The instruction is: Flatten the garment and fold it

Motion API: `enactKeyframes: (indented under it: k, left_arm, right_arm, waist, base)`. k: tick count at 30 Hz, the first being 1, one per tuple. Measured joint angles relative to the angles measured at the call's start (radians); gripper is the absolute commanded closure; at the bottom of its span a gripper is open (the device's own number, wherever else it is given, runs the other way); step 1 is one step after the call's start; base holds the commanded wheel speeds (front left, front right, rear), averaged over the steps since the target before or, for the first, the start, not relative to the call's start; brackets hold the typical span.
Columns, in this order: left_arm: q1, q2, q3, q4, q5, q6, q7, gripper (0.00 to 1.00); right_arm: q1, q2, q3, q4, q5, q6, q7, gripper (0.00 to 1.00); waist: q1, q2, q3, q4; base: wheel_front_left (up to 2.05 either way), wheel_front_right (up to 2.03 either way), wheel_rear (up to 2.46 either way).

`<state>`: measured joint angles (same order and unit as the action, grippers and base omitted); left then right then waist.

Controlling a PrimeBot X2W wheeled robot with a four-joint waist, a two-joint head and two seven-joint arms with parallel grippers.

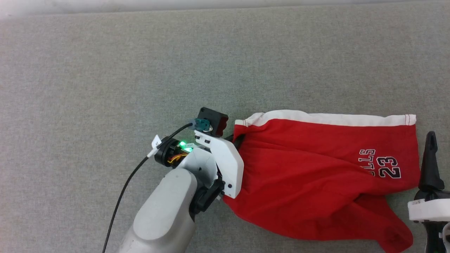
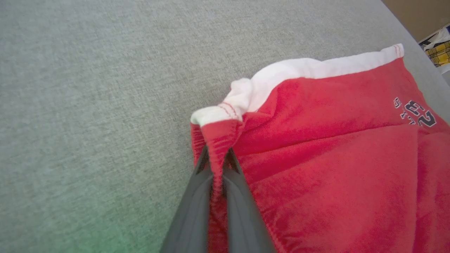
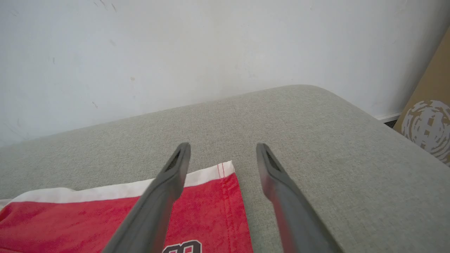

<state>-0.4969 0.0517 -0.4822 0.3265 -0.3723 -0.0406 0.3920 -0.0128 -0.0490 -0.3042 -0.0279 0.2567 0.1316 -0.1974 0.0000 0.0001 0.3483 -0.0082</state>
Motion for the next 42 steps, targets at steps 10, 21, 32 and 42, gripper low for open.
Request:
enactKeyframes:
  k: [10, 21, 32, 42]
  left_arm:
    - [0.029, 0.003, 0.035, -0.046, -0.054, 0.011, -0.052, 1.0]
    - [0.253, 0.111, 0.147, -0.261, -0.12, 0.069, -0.08, 1.0]
    - [0.268, 0.108, 0.128, -0.331, -0.131, 0.069, -0.075, 1.0]
    - [0.218, 0.085, 0.096, -0.313, -0.131, 0.058, -0.077, 1.0]
  right_arm:
    - [0.0, 0.0, 0.0, 0.009, 0.0, 0.0, -0.006, 0.0]
    - [-0.002, 0.0, 0.011, -0.02, -0.029, 0.0, 0.068, 0.0]
    - [-0.164, 0.0, 0.102, -0.017, -0.147, 0.0, 0.449, 0.0]
    - [-0.248, 0.0, 0.102, 0.091, -0.212, 0.0, 0.652, 0.0]
  waist:
    - [0.0, 0.0, -0.019, 0.019]
    - [0.0, 0.0, -0.025, 0.056]
    - [0.0, 0.0, -0.005, 0.082]
    - [0.0001, 0.0, 0.036, 0.111]
  base:
    - [0.0, 0.0, 0.0]
    - [0.0, 0.0, 0.0]
    - [0.0, 0.0, 0.0]
    - [0.0, 0.0, 0.0]
